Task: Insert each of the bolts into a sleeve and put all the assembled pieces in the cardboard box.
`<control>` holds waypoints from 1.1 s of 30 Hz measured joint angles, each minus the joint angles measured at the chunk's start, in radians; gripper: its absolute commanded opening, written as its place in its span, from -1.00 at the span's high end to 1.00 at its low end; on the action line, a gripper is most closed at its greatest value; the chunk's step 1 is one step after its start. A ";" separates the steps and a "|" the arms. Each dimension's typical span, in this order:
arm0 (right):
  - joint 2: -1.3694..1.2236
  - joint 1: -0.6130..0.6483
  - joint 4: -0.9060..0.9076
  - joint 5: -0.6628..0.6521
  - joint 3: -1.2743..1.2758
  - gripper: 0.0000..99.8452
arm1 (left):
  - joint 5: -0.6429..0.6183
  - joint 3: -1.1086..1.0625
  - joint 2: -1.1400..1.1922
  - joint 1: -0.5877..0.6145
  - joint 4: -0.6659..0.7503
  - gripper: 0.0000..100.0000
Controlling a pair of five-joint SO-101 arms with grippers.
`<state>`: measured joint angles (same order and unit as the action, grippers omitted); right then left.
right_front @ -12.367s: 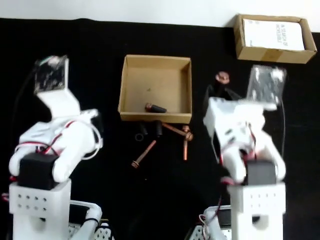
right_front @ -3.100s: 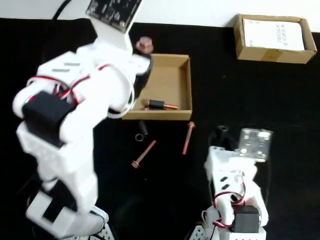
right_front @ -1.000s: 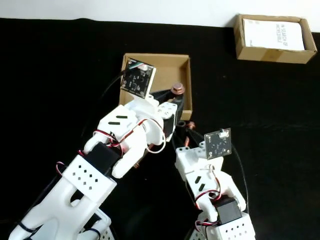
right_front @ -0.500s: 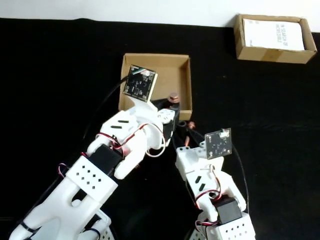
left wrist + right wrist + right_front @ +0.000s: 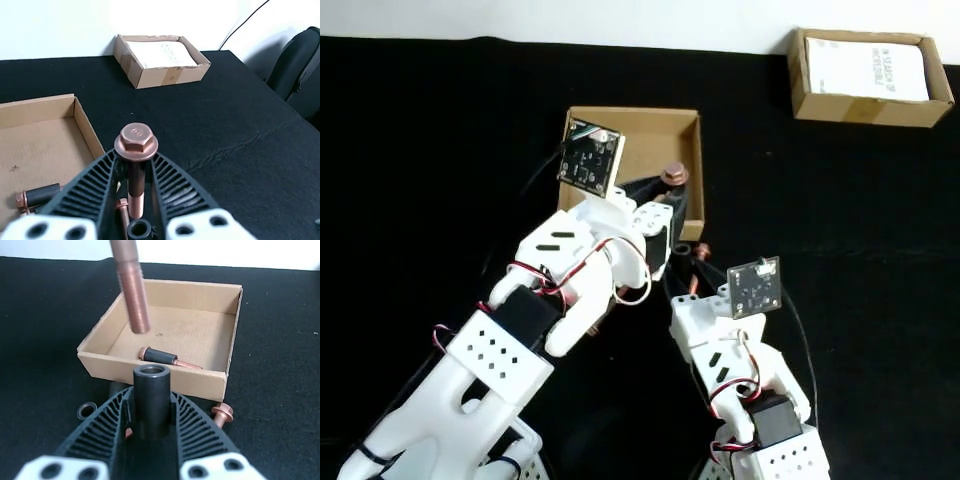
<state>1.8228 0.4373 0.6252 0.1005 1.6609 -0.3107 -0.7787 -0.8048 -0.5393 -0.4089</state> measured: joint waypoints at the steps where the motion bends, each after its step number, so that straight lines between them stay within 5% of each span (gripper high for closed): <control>1: 0.000 0.000 0.000 0.000 0.000 0.98 | 0.000 0.000 0.000 -0.002 0.000 0.98; 33: 0.000 0.002 -0.051 0.000 0.002 0.98 | -0.003 -0.153 0.043 -0.089 -0.014 0.98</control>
<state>1.8228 0.4388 0.5746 0.1005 1.6625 -0.3138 -0.9321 -0.7618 -0.6283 -0.4227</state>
